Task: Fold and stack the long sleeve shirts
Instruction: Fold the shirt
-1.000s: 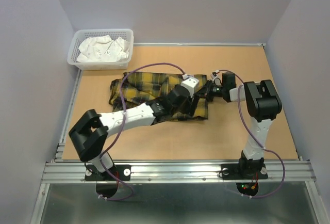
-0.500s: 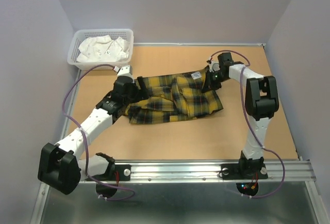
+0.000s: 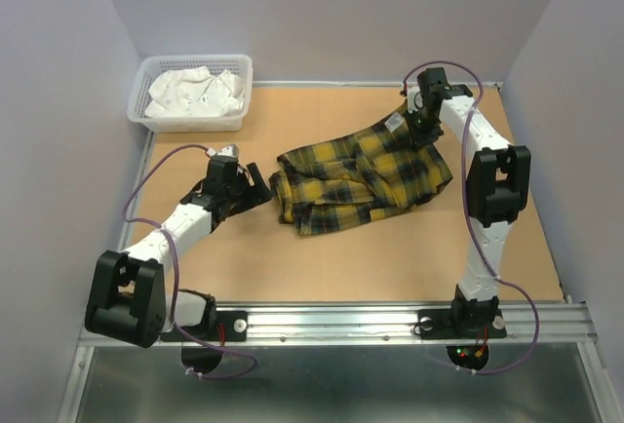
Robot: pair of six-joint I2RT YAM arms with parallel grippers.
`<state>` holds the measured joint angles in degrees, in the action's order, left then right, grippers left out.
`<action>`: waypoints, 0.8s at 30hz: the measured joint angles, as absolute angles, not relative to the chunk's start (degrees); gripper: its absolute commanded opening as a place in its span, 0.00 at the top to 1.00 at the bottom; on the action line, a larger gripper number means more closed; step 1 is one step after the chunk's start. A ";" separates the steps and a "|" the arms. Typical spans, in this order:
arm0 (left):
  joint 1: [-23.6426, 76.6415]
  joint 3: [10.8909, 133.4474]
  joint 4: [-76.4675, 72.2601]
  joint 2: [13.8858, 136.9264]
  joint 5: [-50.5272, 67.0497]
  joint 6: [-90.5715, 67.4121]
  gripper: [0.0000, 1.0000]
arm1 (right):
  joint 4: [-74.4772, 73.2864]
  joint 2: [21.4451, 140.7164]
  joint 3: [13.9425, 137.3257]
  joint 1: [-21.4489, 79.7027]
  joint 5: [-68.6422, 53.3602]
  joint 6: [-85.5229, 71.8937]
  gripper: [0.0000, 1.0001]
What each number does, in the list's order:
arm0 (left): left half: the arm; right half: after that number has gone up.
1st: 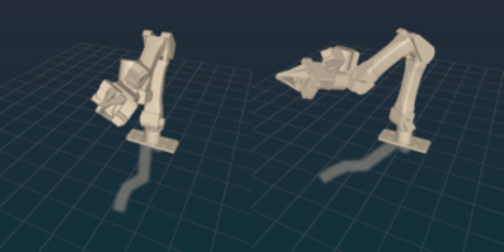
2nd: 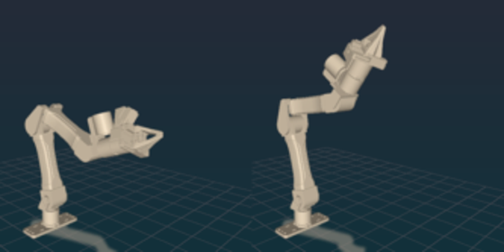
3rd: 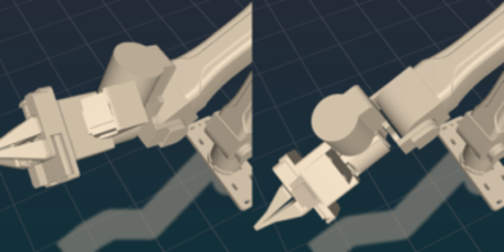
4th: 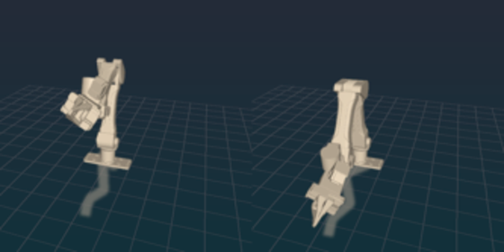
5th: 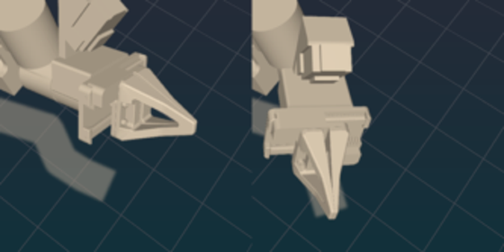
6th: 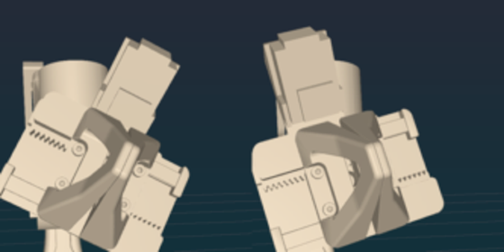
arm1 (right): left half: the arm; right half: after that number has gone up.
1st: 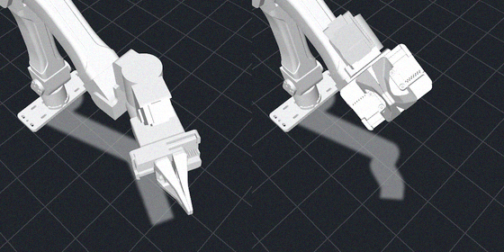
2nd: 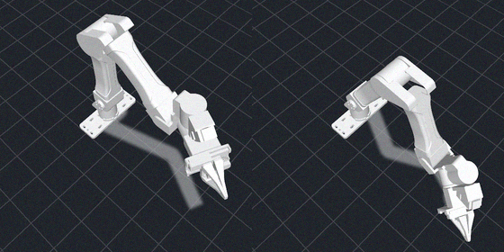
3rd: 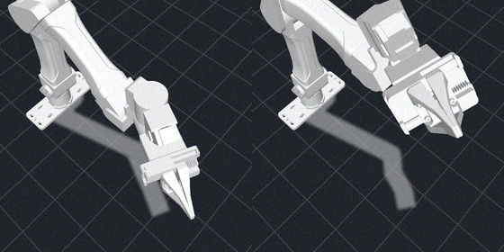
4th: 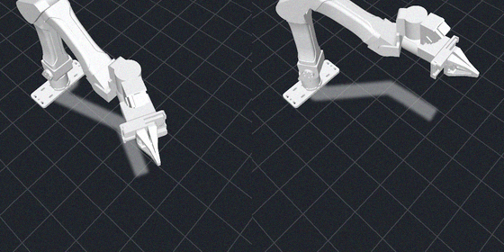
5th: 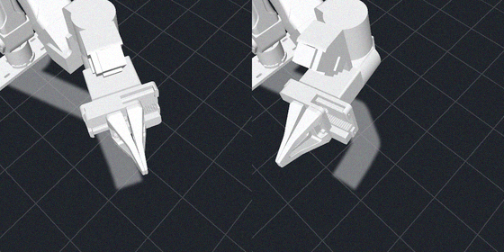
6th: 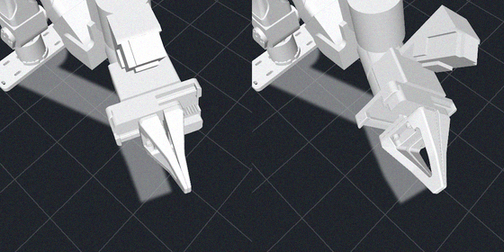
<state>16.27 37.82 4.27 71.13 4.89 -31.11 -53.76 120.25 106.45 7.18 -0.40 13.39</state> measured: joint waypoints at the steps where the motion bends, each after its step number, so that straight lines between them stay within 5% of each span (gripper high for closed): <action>1: 16.25 37.82 3.75 71.59 5.76 -31.18 0.20 | -53.76 120.16 106.56 7.22 -0.16 13.45 0.99; 12: 16.01 37.82 -8.05 81.17 16.67 -34.02 0.49 | -54.83 119.61 106.76 8.75 4.27 14.94 0.99; 24: 10.92 37.50 -14.09 83.66 23.07 -34.81 0.46 | -54.39 116.18 103.04 9.10 5.15 15.29 0.99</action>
